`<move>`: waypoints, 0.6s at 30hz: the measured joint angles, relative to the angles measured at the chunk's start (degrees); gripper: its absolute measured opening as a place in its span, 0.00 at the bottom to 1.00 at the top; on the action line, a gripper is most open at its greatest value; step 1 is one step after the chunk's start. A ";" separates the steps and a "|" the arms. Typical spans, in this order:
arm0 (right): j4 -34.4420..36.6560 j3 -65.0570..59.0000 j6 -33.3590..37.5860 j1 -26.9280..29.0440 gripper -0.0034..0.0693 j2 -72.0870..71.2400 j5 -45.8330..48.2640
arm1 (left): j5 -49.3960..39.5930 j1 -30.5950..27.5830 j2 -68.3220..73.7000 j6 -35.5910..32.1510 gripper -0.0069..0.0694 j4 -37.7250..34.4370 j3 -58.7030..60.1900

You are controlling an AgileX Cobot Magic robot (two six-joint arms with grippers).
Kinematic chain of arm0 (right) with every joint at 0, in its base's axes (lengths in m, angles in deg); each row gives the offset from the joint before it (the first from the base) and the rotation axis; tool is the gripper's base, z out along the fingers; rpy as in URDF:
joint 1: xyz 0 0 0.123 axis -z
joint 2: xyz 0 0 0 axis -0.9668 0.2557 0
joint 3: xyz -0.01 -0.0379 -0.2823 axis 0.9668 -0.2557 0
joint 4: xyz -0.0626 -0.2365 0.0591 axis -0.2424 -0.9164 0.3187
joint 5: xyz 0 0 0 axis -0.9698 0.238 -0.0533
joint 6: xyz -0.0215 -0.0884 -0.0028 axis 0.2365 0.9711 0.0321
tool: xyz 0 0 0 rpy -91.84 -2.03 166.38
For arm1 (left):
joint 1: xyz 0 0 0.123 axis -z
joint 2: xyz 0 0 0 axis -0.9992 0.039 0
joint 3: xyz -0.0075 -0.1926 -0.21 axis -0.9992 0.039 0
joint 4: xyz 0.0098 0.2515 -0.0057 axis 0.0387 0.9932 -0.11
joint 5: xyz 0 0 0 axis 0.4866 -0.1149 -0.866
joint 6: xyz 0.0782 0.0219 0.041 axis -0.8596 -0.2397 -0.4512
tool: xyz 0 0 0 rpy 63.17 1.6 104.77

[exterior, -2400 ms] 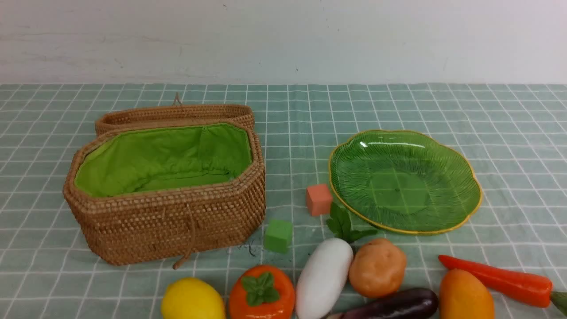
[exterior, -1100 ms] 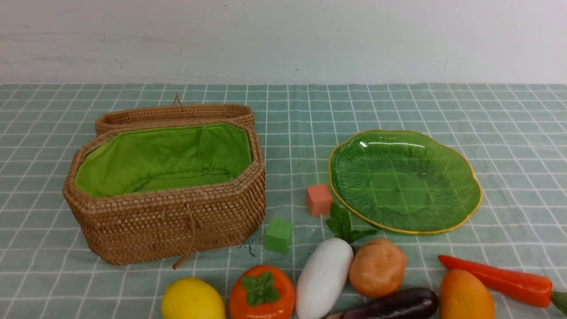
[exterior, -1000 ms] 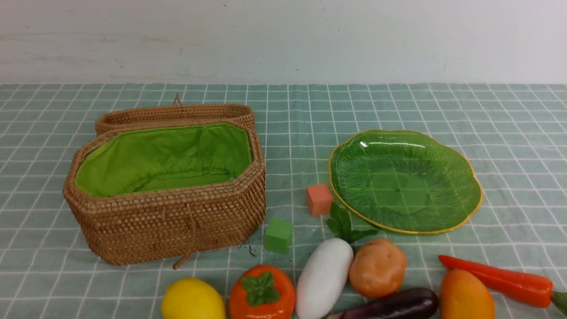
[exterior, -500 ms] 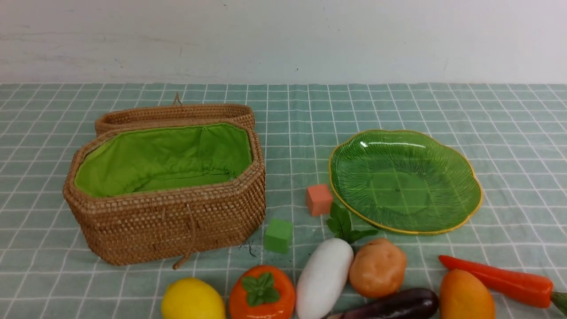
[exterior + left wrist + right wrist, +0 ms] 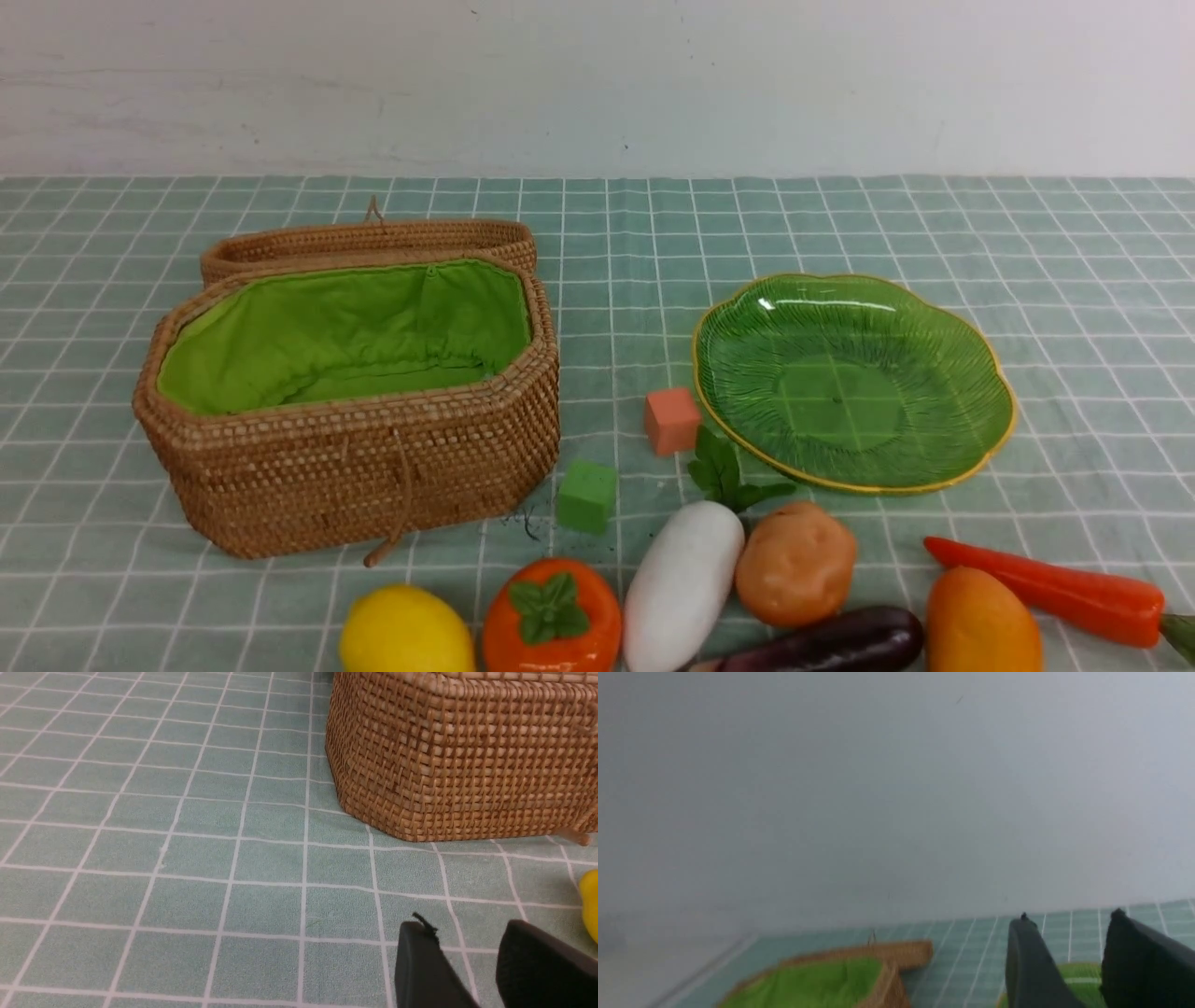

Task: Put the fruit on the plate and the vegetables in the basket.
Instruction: Use the right arm to grab a mango and put it into the right plate

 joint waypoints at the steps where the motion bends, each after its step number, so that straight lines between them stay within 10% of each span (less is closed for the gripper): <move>1: -3.06 2.44 0.00 0.00 0.38 3.03 3.39 | 0.00 0.00 0.00 0.00 0.40 0.00 0.00; 18: -21.12 8.73 -9.31 -1.63 0.49 24.36 27.92 | 0.00 0.00 0.00 0.00 0.40 0.00 0.00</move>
